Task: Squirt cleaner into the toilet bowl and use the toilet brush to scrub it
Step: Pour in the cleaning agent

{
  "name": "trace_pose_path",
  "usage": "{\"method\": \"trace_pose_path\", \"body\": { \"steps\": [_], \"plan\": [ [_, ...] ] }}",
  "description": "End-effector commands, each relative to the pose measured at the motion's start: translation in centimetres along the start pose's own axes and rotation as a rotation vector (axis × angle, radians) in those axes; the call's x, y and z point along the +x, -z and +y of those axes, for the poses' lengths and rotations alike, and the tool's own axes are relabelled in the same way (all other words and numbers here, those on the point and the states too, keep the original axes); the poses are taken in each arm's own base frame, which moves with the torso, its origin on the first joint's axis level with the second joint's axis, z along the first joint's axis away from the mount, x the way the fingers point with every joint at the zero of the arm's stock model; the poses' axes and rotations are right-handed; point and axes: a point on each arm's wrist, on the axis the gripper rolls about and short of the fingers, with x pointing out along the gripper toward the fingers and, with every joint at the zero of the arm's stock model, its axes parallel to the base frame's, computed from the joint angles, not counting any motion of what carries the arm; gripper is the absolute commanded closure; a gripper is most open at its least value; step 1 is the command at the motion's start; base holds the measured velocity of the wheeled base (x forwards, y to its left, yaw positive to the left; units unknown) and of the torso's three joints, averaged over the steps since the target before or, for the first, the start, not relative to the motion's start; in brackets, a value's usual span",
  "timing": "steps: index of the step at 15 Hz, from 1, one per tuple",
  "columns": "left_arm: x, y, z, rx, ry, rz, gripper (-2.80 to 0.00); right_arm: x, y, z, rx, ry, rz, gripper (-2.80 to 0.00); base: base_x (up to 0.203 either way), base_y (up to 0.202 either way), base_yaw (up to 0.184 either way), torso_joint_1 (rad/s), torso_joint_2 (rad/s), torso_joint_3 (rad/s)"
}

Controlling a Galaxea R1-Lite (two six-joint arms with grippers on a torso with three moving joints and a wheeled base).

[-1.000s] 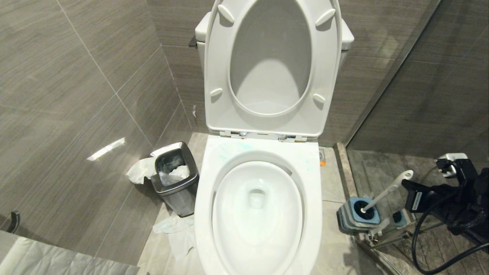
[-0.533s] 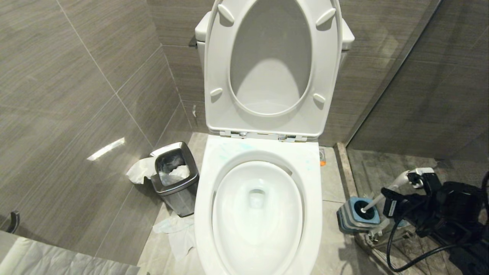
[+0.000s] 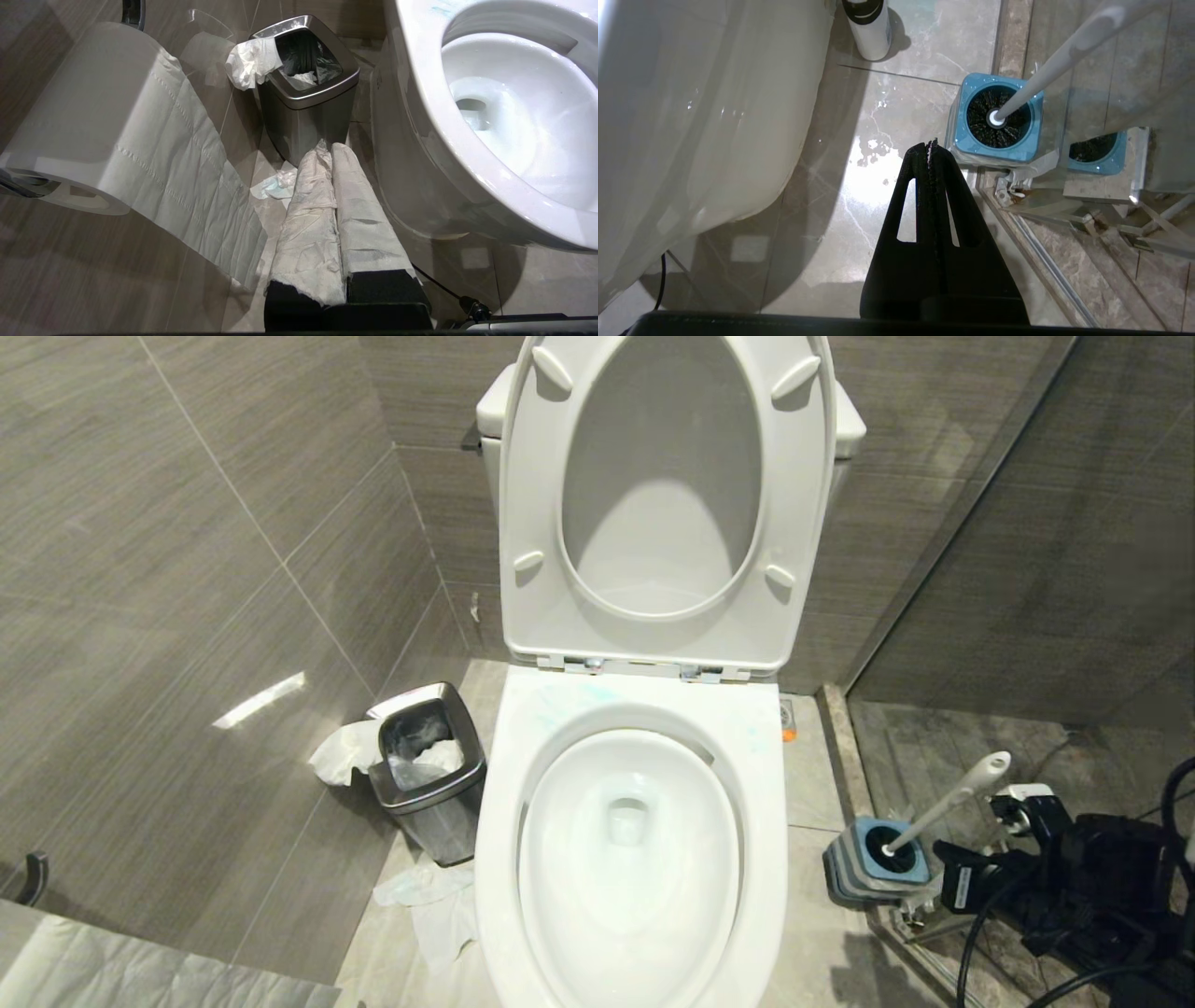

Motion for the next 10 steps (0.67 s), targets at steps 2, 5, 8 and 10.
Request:
{"method": "trace_pose_path", "body": {
  "steps": [2,5,8,10],
  "plan": [
    [0.02,0.04,0.00,0.000,0.000,0.003,0.00,-0.50,-0.76,-0.01,-0.005,0.003,-0.039,0.00,0.000,0.000,0.000,0.000,0.00,0.000],
    [0.02,0.04,0.00,0.000,0.000,0.003,0.00,-0.65,-0.75,-0.01,-0.002,0.001,-0.037,0.00,0.000,0.000,0.000,0.000,0.00,0.000],
    [0.02,0.04,0.00,0.000,0.000,0.003,0.00,-0.60,-0.63,-0.01,0.000,-0.002,-0.032,0.00,0.000,0.000,0.000,0.000,0.00,0.000],
    [0.02,0.04,0.00,0.000,0.000,0.003,0.00,-0.07,-0.73,0.22,-0.005,-0.014,-0.039,0.00,0.000,0.000,0.000,0.000,0.00,0.000]
  ]
}}
